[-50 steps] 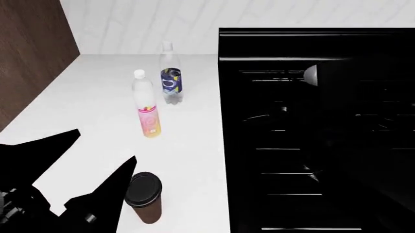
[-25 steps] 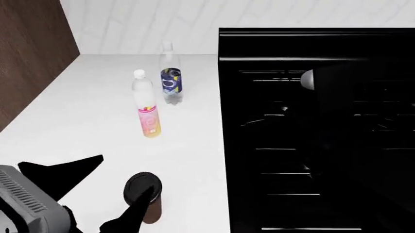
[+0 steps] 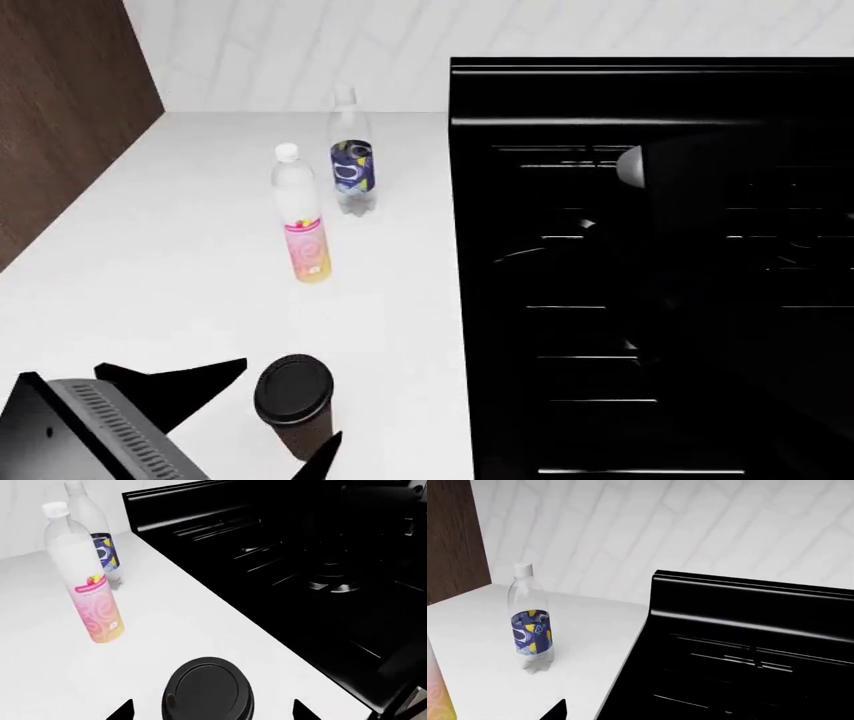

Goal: Move the drinks to the dining counter.

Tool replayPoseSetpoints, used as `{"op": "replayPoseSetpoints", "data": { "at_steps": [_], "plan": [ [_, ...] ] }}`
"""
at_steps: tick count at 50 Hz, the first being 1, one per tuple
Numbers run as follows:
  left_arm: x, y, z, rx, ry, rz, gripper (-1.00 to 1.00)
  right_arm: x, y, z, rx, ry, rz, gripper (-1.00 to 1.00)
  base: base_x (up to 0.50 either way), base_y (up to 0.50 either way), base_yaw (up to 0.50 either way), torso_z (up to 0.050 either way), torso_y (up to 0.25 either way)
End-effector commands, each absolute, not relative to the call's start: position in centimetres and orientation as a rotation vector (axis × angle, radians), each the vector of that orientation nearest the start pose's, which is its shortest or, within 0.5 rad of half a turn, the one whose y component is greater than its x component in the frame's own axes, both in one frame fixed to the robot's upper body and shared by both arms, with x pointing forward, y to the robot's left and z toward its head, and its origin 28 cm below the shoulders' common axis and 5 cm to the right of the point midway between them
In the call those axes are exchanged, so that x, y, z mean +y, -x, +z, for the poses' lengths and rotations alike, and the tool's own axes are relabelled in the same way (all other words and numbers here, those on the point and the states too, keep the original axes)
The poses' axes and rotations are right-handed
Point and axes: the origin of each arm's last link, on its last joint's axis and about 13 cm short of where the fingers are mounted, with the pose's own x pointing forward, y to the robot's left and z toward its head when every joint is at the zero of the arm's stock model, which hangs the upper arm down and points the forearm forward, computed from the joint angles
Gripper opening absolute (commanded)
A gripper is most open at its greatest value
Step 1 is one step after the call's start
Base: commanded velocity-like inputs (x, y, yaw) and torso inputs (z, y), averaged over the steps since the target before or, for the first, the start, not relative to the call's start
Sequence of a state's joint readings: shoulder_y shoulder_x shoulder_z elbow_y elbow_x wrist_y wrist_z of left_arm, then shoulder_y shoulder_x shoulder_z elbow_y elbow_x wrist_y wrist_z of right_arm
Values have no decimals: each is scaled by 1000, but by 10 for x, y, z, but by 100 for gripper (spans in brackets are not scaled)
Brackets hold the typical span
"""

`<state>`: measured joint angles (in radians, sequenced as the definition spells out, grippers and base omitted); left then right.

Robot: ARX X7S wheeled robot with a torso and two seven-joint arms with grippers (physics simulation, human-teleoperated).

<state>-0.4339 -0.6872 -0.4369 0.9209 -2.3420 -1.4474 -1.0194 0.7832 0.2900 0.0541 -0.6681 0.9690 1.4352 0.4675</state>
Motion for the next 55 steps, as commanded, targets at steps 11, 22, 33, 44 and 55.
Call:
{"op": "replayPoseSetpoints", "data": {
  "at_steps": [11, 22, 33, 44, 55],
  "plan": [
    [257, -115, 200, 301, -98, -610, 100, -103, -237, 238, 36, 44, 257, 100, 0, 0, 0, 0, 0],
    [254, -123, 190, 335, -89, -649, 100, -104, -237, 238, 33, 40, 258, 100, 0, 0, 0, 0, 0],
    [252, -136, 183, 355, -73, -661, 100, -104, -237, 237, 34, 43, 264, 100, 0, 0, 0, 0, 0],
    [249, -150, 177, 363, -68, -673, -100, -105, -237, 236, 37, 44, 259, 100, 0, 0, 0, 0, 0],
    [252, -150, 180, 316, -45, -634, -100, -104, -237, 235, 40, 47, 259, 100, 0, 0, 0, 0, 0]
  ]
}}
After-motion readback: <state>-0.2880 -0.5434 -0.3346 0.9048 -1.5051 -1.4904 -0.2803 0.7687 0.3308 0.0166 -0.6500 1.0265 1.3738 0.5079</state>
